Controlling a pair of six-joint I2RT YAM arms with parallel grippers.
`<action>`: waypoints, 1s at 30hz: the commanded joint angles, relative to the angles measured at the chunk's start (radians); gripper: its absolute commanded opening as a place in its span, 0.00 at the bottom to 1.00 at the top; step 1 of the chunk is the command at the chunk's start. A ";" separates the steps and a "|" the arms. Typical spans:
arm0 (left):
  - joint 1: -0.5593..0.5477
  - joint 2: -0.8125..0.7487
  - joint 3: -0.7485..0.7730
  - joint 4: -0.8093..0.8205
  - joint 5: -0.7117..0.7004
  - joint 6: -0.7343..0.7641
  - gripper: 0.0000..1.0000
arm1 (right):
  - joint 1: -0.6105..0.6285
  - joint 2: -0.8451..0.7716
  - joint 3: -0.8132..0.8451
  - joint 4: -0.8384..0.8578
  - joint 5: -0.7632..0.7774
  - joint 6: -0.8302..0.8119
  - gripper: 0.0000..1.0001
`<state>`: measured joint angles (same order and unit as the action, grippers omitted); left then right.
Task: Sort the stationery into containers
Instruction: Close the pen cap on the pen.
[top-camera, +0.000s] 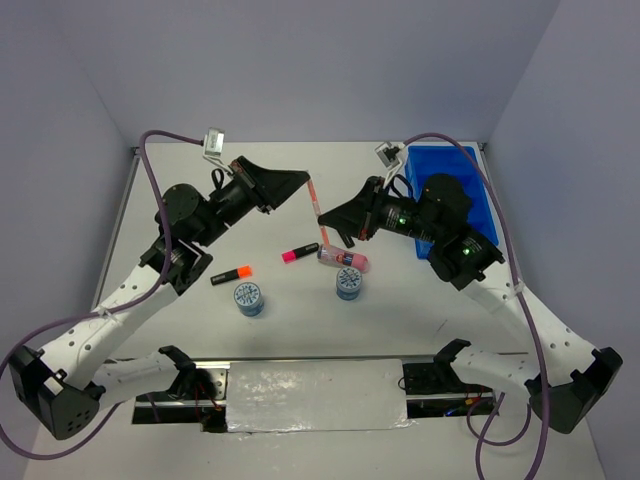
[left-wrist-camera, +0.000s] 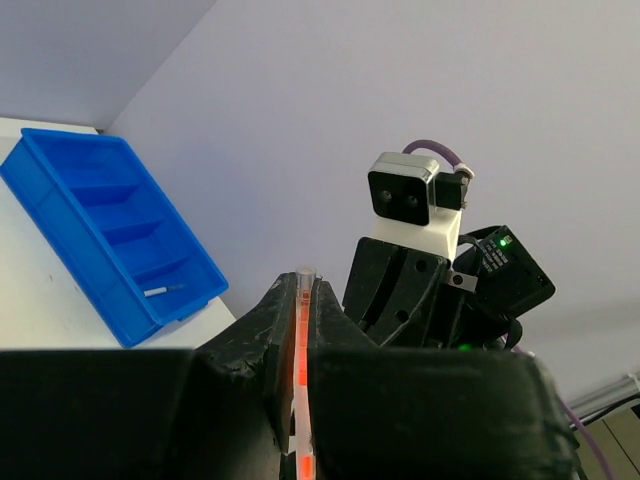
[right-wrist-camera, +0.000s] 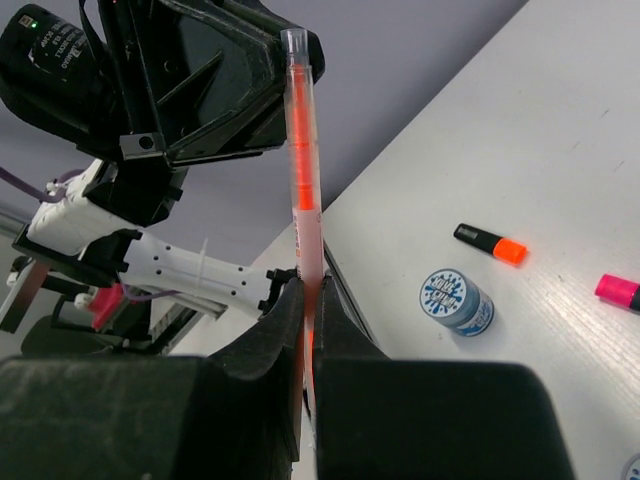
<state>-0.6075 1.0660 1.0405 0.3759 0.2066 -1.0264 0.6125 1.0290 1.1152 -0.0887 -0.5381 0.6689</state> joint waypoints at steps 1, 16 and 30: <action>-0.012 -0.011 0.003 -0.025 0.074 0.025 0.00 | 0.000 0.009 0.078 0.153 0.062 -0.031 0.00; -0.011 0.006 0.194 -0.212 0.091 0.200 0.60 | 0.015 0.031 0.104 0.162 -0.011 -0.172 0.00; -0.011 0.064 0.205 -0.127 0.175 0.178 0.06 | 0.056 0.066 0.167 0.127 -0.028 -0.170 0.00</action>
<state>-0.6178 1.1248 1.2064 0.2039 0.3435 -0.8627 0.6464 1.0946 1.2121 -0.0040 -0.5381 0.5190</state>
